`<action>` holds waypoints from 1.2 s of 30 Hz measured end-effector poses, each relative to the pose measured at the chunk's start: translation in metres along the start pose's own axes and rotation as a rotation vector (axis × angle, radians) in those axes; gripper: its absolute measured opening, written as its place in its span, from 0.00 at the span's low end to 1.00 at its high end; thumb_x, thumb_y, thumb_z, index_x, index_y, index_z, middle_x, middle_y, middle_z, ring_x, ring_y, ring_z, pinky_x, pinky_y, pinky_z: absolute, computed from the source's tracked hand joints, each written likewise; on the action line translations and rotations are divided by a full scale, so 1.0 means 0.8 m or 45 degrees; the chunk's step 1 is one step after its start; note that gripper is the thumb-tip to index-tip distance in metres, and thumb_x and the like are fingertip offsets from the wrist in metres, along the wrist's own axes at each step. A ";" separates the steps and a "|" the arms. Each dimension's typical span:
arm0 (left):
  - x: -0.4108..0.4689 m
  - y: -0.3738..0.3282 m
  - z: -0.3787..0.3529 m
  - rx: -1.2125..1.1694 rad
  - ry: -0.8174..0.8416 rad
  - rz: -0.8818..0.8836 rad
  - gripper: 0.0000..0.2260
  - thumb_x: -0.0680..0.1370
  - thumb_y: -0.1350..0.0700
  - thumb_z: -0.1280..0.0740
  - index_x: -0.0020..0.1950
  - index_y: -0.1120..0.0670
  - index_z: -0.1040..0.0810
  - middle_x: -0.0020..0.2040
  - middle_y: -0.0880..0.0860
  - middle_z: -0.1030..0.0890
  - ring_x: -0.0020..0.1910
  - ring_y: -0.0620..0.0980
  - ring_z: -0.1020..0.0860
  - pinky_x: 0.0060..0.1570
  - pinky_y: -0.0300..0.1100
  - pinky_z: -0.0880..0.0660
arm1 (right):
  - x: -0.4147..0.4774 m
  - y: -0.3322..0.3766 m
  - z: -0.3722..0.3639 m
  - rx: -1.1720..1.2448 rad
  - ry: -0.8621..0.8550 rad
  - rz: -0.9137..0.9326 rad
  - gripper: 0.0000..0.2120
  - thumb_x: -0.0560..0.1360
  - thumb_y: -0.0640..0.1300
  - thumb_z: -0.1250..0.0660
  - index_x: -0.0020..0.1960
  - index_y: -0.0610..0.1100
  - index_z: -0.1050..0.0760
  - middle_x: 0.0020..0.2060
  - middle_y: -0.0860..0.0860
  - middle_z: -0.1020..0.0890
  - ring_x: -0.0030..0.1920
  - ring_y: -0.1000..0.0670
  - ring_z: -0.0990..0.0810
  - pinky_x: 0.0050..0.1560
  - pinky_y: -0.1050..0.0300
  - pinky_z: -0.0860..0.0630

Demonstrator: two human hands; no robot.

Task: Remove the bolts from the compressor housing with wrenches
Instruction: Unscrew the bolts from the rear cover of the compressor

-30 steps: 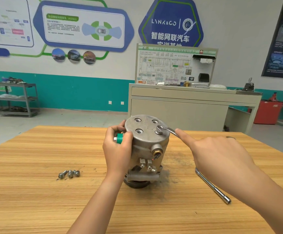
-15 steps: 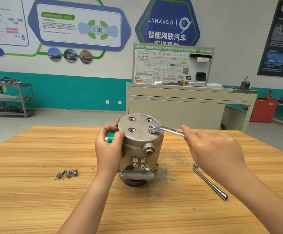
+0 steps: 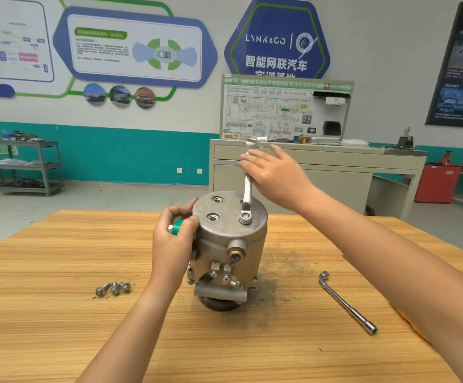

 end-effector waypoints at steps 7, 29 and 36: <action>-0.006 -0.004 -0.003 -0.025 -0.018 -0.018 0.07 0.76 0.64 0.38 0.43 0.52 0.28 0.53 0.44 0.19 0.44 0.38 0.22 0.44 0.46 0.26 | -0.117 -0.050 0.055 0.307 -0.196 -0.695 0.07 0.78 0.37 0.41 0.46 0.33 0.26 0.29 0.44 0.25 0.25 0.41 0.26 0.24 0.58 0.36; -0.018 -0.002 -0.009 -0.028 -0.093 -0.066 0.07 0.76 0.64 0.37 0.42 0.52 0.29 0.56 0.42 0.21 0.46 0.29 0.23 0.37 0.30 0.26 | -0.116 0.043 0.079 -0.214 0.743 -0.317 0.16 0.74 0.35 0.44 0.61 0.41 0.35 0.29 0.50 0.32 0.27 0.50 0.35 0.25 0.58 0.49; -0.021 -0.004 -0.009 0.009 -0.098 -0.070 0.08 0.76 0.62 0.36 0.41 0.49 0.29 0.56 0.41 0.21 0.48 0.38 0.22 0.39 0.37 0.27 | -0.116 0.067 0.081 -0.214 0.737 -0.175 0.21 0.73 0.34 0.44 0.66 0.37 0.38 0.31 0.52 0.30 0.27 0.51 0.33 0.25 0.59 0.50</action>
Point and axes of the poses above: each hand's wrist, its own x-axis towards the middle knuckle, its own z-axis out of the back of the hand, y = z × x, the point moved 9 cm from there along x, towards the middle knuckle
